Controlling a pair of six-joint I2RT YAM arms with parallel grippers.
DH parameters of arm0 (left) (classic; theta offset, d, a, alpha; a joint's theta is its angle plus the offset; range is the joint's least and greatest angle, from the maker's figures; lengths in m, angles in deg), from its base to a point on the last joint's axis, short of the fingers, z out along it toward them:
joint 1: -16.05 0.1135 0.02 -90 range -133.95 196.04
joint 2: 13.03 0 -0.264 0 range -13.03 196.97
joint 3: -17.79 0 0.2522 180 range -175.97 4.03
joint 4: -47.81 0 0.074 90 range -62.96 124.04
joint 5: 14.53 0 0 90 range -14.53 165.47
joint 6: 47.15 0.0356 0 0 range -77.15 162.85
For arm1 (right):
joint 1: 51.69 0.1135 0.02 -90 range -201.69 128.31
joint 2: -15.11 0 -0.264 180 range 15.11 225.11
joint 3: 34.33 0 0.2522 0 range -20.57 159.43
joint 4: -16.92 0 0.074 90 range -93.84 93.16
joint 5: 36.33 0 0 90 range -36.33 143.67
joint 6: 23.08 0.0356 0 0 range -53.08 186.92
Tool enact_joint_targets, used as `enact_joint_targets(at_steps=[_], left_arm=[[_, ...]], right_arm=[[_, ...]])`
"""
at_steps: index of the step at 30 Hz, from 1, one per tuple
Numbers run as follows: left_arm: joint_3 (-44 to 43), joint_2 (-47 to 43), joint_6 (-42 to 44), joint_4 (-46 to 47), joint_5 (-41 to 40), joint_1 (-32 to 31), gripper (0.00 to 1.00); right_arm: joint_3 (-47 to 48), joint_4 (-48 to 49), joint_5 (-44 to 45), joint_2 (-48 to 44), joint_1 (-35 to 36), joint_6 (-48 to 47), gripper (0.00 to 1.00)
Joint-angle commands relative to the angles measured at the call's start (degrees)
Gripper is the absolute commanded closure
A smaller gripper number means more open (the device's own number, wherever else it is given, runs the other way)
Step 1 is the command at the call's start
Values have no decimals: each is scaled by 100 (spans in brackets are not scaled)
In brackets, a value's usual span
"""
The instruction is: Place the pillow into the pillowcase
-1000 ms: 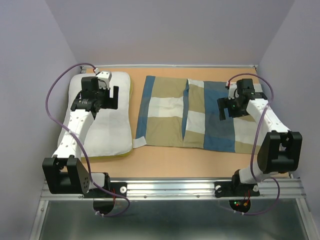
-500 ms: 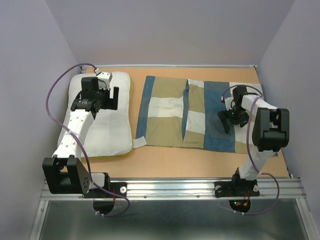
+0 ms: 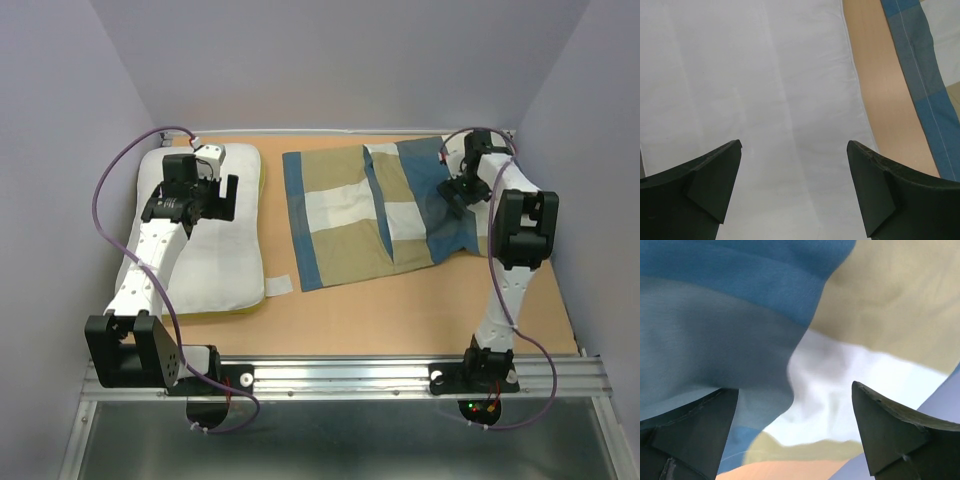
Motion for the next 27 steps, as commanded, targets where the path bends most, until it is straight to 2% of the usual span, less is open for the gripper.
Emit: enact_joint_targets(at_steps=[1, 5, 9, 12, 18, 22, 24, 27], left_arm=[[-79, -151, 109, 44, -7, -28, 1], [-88, -81, 39, 114, 63, -28, 1], [-114, 16, -23, 149, 125, -28, 1], [-150, 60, -40, 132, 11, -28, 1], [17, -80, -102, 237, -95, -28, 1], [140, -142, -155, 263, -112, -28, 1], [175, -159, -155, 281, -138, -28, 1], [202, -177, -163, 316, -183, -28, 1]], right_arm=[[746, -101, -252, -268, 90, 56, 0], [659, -356, -788, -1067, 477, 889, 0], [282, -348, -904, -1482, 1432, 1532, 0], [219, -356, -808, -1360, 2039, 1866, 5], [202, -426, -403, -946, 2787, 2219, 12], [-27, -427, -131, -779, 3105, 2342, 15], [-97, -435, 88, -657, 3175, 2403, 20], [-89, -427, 265, -577, 3202, 2447, 21]])
